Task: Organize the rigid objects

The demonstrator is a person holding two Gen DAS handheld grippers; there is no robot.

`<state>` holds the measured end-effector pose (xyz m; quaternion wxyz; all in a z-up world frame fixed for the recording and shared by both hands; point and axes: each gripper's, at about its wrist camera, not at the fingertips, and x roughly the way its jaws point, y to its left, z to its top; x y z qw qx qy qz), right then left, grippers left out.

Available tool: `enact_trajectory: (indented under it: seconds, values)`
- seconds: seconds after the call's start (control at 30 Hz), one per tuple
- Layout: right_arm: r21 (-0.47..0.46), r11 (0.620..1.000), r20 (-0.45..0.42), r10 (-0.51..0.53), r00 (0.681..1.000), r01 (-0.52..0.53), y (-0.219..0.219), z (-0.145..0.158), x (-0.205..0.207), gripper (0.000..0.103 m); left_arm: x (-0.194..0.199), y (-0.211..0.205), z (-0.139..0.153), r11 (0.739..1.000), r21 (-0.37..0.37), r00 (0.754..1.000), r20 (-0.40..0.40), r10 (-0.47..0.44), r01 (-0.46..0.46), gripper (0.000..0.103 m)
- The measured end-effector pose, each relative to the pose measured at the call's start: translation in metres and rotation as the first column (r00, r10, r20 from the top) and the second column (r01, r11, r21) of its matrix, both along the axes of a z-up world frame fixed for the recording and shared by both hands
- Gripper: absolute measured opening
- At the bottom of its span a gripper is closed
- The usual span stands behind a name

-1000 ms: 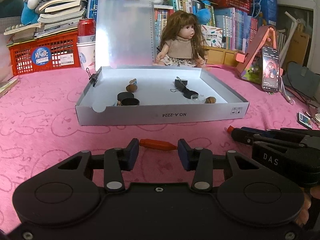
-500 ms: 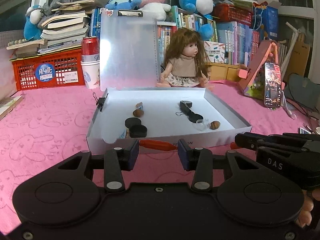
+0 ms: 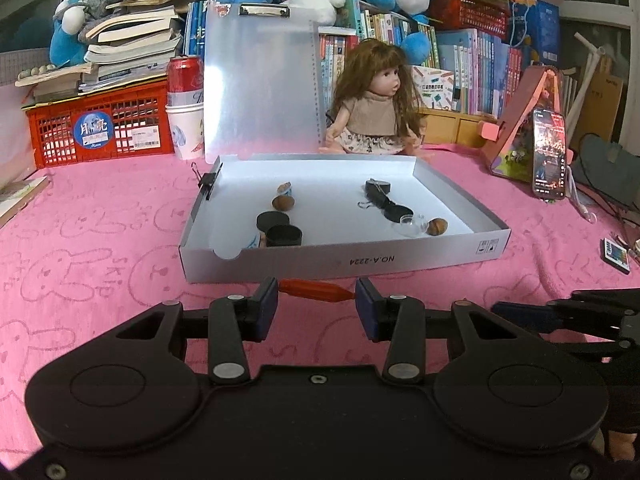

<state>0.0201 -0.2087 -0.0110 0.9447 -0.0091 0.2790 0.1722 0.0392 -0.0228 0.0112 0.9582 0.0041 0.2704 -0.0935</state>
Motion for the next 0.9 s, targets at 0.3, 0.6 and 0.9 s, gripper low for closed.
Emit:
enact_trajectory:
  seconds: [0.3,0.6,0.9]
  values:
    - [-0.113,0.991,0.023,-0.075,0.997,0.077,-0.012,-0.003,-0.004,0.06,-0.001,0.001,-0.004,1.0,0.002,1.0,-0.009,0.004,-0.004,0.041]
    - [-0.238,0.931,0.089,-0.261,0.961,0.275,-0.019,-0.005,-0.001,0.062,-0.002,0.003,-0.006,1.0,0.005,1.0,-0.016,0.018,-0.018,0.041]
    - [-0.104,0.961,0.031,-0.254,0.967,0.256,-0.016,0.001,-0.013,0.057,0.001,0.004,-0.007,1.0,0.003,1.0,-0.019,0.023,-0.023,0.041]
